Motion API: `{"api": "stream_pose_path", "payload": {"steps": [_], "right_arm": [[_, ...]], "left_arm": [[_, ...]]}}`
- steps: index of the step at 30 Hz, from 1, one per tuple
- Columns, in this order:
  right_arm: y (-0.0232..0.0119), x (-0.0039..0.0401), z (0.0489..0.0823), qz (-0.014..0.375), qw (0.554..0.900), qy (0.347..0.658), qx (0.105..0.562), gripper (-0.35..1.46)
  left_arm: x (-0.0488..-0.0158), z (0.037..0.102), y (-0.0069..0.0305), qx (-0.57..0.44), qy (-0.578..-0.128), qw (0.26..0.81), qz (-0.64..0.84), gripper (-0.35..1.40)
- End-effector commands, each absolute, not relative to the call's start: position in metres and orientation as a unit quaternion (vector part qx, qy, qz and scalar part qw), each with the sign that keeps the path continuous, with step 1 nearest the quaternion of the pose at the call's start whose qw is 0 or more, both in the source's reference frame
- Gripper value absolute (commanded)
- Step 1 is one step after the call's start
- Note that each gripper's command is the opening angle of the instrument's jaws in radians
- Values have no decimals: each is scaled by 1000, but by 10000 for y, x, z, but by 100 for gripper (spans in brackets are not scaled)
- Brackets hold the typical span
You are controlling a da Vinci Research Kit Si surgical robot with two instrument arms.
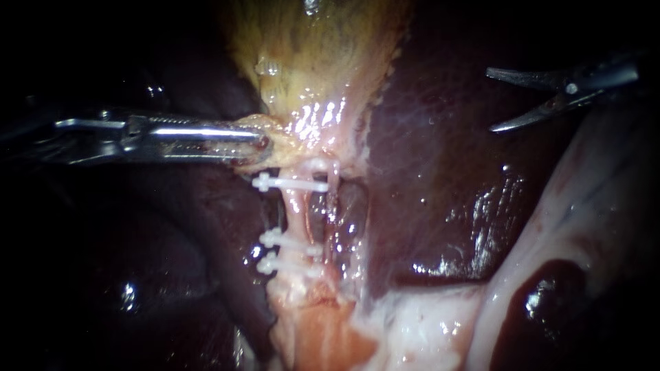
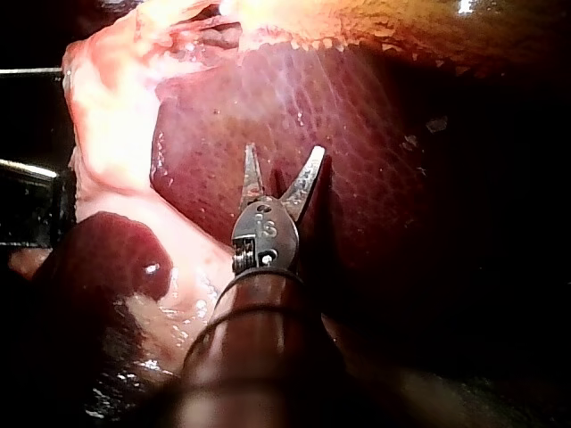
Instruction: Go to the cutting position left tube
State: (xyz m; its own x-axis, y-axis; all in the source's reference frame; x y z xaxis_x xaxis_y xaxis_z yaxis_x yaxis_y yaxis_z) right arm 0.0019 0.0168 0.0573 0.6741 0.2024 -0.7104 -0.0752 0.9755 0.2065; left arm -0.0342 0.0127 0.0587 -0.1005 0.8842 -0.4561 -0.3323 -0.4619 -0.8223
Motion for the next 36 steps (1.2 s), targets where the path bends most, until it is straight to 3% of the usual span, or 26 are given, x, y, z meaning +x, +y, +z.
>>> {"api": "stream_pose_path", "payload": {"steps": [1, 11, 25, 36], "right_arm": [[167, 19, 573, 76, 911, 396, 80, 143], [167, 19, 573, 76, 911, 396, 80, 143], [169, 20, 576, 78, 911, 397, 79, 143], [168, 24, 574, 75, 908, 403, 86, 143]], "left_arm": [[-341, 586, 127, -505, -273, 441, 690, -35], [-337, 583, 128, -505, -275, 440, 689, -35], [-276, 514, 151, -516, -266, 459, 672, -35], [-265, 497, 159, -523, -257, 459, 671, -35]]}}
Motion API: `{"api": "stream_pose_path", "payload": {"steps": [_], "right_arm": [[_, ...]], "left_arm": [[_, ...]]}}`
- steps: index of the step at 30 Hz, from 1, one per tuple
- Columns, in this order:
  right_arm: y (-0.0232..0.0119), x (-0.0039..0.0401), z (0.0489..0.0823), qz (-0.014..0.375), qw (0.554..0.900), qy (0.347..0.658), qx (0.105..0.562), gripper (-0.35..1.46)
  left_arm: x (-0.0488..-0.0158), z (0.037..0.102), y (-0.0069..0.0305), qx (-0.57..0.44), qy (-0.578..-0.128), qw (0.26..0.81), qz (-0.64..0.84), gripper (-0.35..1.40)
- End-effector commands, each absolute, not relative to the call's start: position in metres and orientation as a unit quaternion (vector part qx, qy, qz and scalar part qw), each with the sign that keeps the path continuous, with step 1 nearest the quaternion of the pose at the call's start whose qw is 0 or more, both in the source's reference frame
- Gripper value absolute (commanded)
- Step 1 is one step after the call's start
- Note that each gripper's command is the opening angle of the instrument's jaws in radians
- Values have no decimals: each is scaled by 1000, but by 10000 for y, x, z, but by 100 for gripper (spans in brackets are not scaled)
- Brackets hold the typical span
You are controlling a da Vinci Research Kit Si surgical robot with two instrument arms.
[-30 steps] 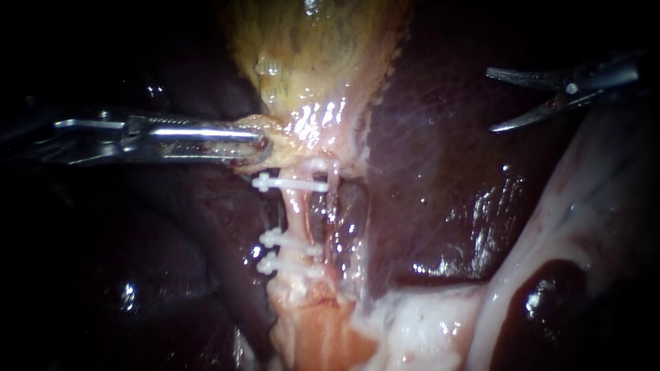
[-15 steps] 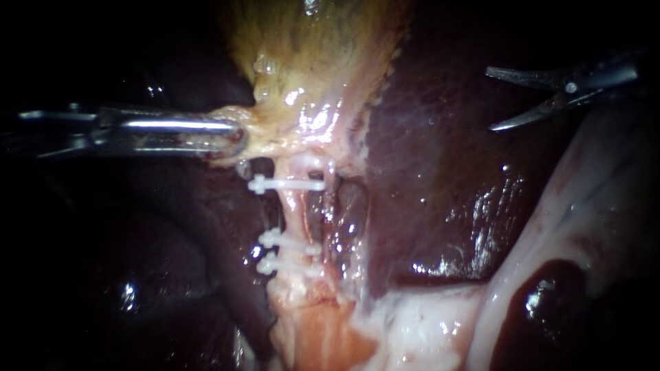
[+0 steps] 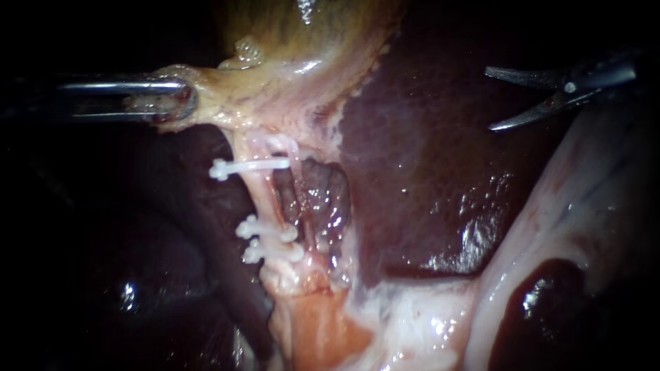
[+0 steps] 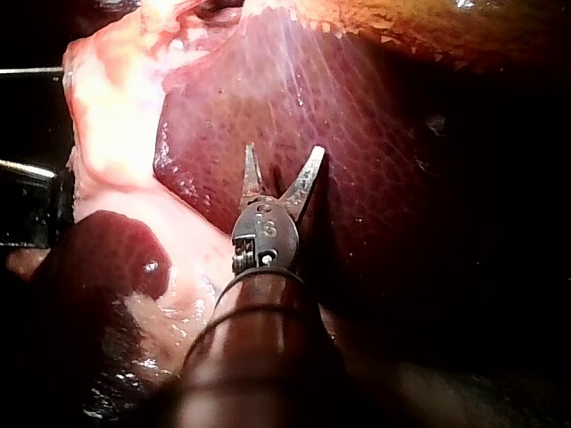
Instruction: Go to the cutting position left tube
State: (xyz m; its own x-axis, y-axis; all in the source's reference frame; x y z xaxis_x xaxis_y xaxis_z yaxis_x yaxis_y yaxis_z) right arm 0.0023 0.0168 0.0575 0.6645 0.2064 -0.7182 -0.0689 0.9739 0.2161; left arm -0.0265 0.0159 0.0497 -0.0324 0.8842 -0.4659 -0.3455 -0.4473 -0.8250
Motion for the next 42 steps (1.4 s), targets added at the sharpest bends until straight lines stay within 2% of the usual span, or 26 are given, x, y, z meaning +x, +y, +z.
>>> {"api": "stream_pose_path", "payload": {"steps": [1, 10, 16, 33, 42], "right_arm": [[167, 25, 574, 74, 907, 405, 90, 143], [150, 57, 555, 58, 896, 426, 113, 143], [133, 82, 548, 62, 884, 444, 129, 143], [69, 169, 555, 66, 857, 466, 210, 143], [44, 209, 567, 90, 841, 463, 263, 145]], "left_arm": [[-265, 496, 159, -523, -257, 459, 671, -35], [-266, 495, 158, -523, -257, 459, 671, -35], [-266, 495, 158, -523, -257, 459, 671, -35], [-265, 495, 158, -523, -257, 459, 671, -35], [-266, 496, 158, -523, -256, 459, 671, -35]]}}
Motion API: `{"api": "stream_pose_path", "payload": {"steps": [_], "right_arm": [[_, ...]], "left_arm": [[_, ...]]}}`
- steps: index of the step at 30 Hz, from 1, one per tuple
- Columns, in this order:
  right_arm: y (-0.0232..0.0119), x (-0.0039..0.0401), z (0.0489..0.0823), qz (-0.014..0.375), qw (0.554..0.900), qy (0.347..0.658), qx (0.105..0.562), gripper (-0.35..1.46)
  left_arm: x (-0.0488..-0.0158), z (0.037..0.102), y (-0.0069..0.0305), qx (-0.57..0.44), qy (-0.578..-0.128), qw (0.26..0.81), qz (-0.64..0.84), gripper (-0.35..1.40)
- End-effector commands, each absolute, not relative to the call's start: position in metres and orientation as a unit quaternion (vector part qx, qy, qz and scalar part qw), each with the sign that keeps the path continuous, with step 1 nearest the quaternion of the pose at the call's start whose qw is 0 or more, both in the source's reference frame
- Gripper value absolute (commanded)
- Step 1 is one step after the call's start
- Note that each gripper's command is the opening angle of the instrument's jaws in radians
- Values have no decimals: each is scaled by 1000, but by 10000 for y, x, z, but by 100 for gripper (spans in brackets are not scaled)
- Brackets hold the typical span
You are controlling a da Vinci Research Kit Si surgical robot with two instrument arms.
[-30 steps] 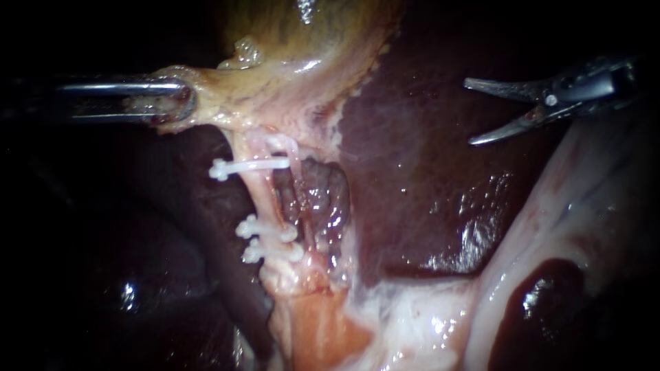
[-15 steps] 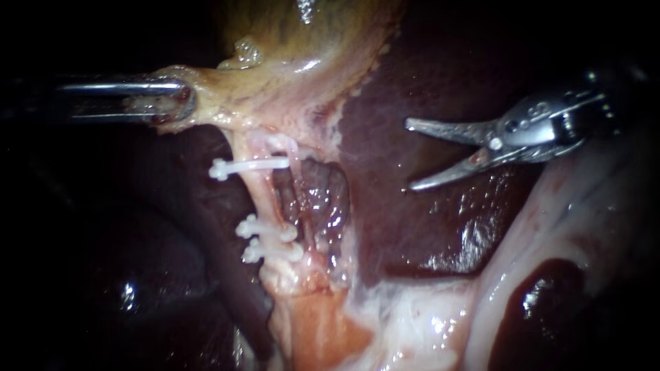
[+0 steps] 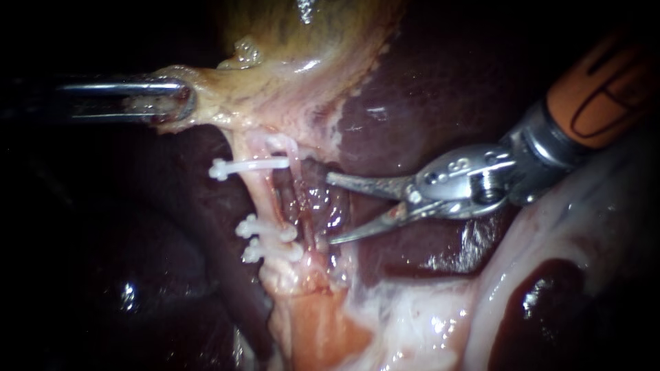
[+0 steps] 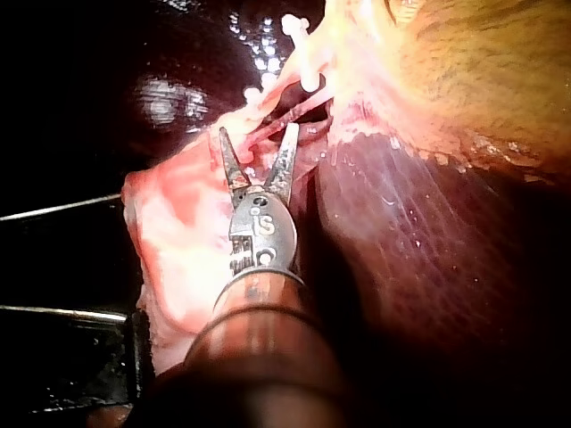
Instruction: Go to the cutting position left tube
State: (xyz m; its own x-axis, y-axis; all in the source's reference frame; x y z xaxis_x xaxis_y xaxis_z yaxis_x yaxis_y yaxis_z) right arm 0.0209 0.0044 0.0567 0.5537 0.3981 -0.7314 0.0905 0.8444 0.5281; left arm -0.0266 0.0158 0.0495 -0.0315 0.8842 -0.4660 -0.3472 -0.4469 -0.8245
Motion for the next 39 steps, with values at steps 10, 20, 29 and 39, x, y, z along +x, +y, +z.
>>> {"api": "stream_pose_path", "payload": {"steps": [10, 20, 29, 39], "right_arm": [[32, 238, 588, 107, 829, 458, 304, 145], [47, 253, 619, 125, 828, 452, 306, 145], [51, 287, 628, 155, 783, 485, 359, 145], [51, 313, 622, 169, 750, 512, 384, 145]], "left_arm": [[-266, 496, 158, -523, -256, 459, 671, -35], [-267, 494, 157, -523, -256, 460, 671, -35], [-268, 494, 156, -523, -255, 460, 671, -35], [-271, 494, 156, -523, -255, 461, 671, -35]]}}
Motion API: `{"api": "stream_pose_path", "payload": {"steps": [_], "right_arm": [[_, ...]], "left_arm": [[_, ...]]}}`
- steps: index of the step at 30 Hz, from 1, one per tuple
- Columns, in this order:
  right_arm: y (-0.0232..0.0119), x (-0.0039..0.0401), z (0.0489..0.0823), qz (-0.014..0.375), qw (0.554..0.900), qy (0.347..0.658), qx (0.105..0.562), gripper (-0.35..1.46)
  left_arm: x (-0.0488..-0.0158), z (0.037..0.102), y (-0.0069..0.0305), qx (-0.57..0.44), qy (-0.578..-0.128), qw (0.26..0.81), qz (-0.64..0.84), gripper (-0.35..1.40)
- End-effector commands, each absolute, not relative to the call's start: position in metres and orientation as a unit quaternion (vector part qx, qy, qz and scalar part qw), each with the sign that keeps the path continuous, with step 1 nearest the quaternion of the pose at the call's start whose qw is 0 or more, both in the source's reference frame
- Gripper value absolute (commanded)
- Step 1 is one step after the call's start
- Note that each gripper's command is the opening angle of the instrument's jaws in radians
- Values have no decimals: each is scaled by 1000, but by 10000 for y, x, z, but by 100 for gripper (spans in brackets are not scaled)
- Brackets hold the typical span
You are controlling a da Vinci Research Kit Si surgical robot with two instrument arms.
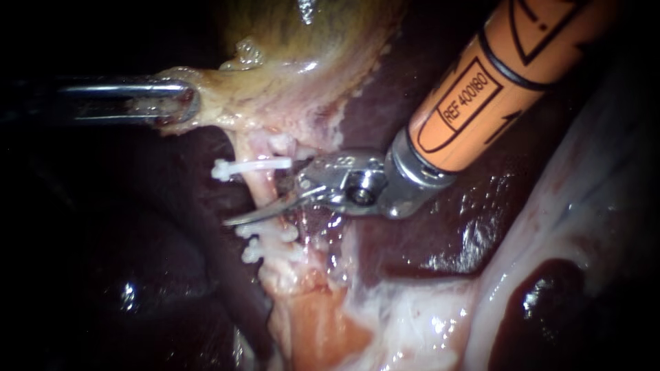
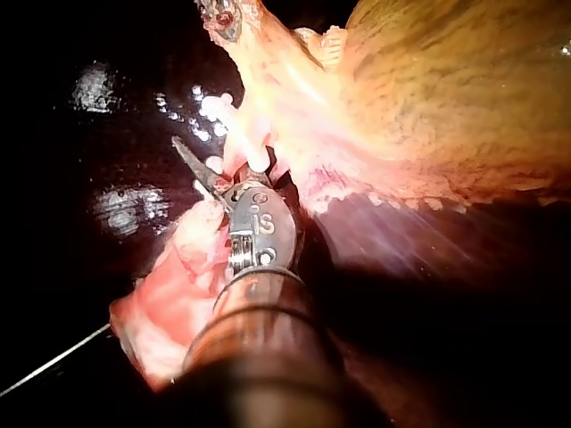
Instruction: Go to the cutting position left tube
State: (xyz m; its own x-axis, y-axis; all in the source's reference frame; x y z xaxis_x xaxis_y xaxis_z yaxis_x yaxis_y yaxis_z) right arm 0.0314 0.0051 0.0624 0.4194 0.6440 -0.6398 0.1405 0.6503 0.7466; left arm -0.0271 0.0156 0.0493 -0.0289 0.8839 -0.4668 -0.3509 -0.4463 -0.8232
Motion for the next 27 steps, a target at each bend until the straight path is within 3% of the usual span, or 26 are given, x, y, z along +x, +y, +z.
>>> {"api": "stream_pose_path", "payload": {"steps": [1, 17, 27], "right_arm": [[51, 314, 621, 170, 747, 513, 387, 145], [35, 322, 568, 152, 702, 541, 438, 145], [35, 320, 565, 153, 699, 542, 442, 145]], "left_arm": [[-272, 494, 156, -523, -254, 461, 671, -35], [-271, 495, 156, -523, -255, 460, 671, -35], [-271, 495, 156, -523, -255, 460, 671, -35]]}}
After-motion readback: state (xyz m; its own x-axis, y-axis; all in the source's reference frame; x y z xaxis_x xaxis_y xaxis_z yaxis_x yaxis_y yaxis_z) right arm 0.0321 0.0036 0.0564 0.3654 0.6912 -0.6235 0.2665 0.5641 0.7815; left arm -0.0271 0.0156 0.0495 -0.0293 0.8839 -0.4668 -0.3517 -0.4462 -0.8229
